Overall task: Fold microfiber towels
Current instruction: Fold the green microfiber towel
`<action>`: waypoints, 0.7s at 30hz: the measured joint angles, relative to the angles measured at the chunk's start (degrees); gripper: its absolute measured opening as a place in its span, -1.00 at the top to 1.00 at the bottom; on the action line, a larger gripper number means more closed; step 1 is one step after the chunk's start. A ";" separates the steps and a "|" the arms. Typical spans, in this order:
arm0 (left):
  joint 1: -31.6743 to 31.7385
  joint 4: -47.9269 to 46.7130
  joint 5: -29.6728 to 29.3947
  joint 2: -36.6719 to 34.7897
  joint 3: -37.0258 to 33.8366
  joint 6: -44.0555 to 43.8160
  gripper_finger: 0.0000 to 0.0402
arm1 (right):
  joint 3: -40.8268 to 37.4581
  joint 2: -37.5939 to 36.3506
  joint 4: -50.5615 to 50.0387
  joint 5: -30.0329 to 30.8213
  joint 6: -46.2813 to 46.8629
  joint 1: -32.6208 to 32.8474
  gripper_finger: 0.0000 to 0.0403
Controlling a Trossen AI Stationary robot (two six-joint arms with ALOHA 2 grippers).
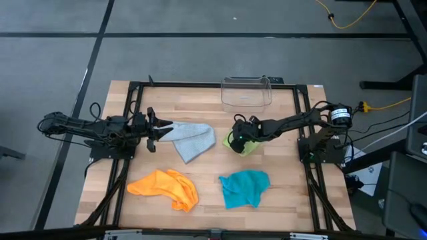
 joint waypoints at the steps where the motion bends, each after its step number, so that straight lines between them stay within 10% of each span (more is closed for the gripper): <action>1: 0.00 0.00 0.00 0.00 0.00 0.00 0.43 | 0.00 0.00 0.02 0.01 -0.59 0.00 0.13; 13: 0.00 0.00 -0.02 0.00 0.00 0.01 0.43 | 0.00 -1.14 -0.60 -0.26 -3.09 0.01 0.94; 21: 0.01 -0.02 -0.02 0.00 -0.02 0.01 0.43 | 0.00 -7.32 -0.77 -0.28 -4.43 0.69 0.96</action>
